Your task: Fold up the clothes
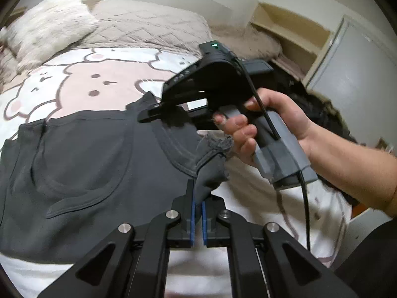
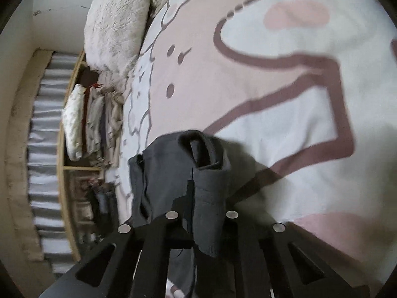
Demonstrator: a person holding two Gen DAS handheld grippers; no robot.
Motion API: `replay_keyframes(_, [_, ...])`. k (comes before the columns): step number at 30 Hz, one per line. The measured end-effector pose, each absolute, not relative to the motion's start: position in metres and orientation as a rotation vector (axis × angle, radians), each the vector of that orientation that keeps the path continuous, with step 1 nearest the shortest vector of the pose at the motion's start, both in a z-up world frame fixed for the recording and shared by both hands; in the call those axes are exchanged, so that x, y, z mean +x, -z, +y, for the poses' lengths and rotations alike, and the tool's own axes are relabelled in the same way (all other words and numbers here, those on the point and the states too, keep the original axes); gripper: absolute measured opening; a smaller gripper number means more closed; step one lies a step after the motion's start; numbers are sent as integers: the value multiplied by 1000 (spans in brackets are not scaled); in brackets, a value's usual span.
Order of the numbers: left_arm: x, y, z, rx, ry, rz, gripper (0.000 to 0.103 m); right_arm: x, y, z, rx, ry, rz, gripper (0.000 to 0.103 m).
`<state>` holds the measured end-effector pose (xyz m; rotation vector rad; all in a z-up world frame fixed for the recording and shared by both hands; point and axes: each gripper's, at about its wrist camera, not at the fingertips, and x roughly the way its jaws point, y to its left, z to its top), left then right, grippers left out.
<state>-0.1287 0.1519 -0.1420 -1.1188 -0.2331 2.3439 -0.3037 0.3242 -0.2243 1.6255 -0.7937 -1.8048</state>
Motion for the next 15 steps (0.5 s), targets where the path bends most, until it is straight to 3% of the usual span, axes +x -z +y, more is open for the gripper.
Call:
replay_keyframes(7, [-116,124,93,-1107,-2469,-296,5,-300,175,268,1598,1922,-510,9])
replay_keyframes(15, [-101,140,17,-1178,-2578,-436,5,-298,175,176,1670,1934,-344,9])
